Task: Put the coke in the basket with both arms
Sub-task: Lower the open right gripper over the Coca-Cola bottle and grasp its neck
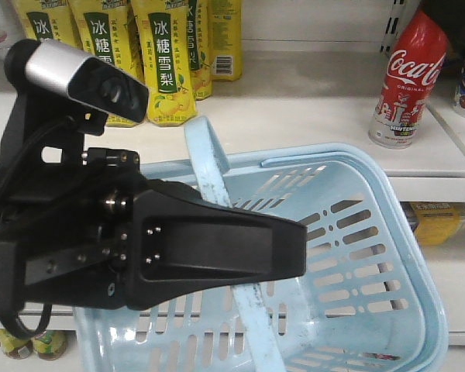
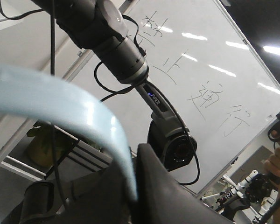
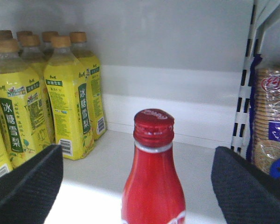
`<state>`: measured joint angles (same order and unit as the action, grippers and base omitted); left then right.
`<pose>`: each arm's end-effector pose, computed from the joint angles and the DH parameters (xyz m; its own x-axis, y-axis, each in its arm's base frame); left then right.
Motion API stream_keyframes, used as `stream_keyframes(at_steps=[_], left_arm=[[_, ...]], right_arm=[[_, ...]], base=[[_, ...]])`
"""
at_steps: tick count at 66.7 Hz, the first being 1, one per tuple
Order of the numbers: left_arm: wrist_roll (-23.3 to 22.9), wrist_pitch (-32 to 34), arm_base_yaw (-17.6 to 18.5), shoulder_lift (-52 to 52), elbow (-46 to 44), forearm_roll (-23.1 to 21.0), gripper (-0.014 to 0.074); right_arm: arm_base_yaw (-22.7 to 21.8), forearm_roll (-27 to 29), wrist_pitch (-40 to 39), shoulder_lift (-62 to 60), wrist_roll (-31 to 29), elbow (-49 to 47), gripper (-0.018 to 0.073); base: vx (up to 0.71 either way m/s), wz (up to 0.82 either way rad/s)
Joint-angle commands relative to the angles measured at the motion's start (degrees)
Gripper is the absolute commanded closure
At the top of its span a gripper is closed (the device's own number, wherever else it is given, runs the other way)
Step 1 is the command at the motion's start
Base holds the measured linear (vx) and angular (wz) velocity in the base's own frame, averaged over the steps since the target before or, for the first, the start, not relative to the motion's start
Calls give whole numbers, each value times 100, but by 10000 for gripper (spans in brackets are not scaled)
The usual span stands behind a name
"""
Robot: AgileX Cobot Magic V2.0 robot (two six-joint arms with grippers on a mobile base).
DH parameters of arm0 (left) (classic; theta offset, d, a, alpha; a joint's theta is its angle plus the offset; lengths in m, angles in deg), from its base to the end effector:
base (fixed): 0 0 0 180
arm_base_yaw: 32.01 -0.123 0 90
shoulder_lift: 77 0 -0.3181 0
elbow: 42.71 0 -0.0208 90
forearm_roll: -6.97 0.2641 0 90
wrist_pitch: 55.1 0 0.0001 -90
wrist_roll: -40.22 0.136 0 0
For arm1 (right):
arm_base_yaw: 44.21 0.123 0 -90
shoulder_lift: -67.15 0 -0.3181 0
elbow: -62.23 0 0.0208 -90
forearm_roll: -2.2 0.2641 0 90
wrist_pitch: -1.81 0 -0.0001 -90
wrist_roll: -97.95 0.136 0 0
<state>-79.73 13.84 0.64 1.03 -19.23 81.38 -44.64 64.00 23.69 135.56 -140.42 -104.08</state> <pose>0.1460 -0.2387 0.4255 -0.7354 -0.0106 -0.6776 0.6617 -0.2271 -0.7145 0.2703 0.0427 0.4693 -0.0586 0.0270 -0.9979 -0.3194 0.9466 0.0444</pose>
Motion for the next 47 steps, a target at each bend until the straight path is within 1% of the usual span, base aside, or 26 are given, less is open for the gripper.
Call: stream_keyframes(at_steps=[1,7,26,34,41,47], left_arm=[[96,1012,32,-157,-190,-529,602],[96,1012,32,-157,-190,-529,602],[96,1012,32,-157,-190,-529,602],[96,1012,32,-157,-190,-529,602],[96,1012,32,-157,-190,-529,602],[96,1012,32,-157,-190,-529,602]], right_arm=[[-37,563,-140,95,-381,-301,-50],[-37,841,-161,237,-689,-360,-47],[-37,1596,-149,698,-1307,-433,-34],[-37,1961,-112,760,-1681,-433,-31],[-37,2313,-112,760,-1914,-433,-12],[-37,2570,-135,799,-2036,-433,31]], base=[[0,0],[0,0],[0,0],[0,0],[0,0],[0,0]])
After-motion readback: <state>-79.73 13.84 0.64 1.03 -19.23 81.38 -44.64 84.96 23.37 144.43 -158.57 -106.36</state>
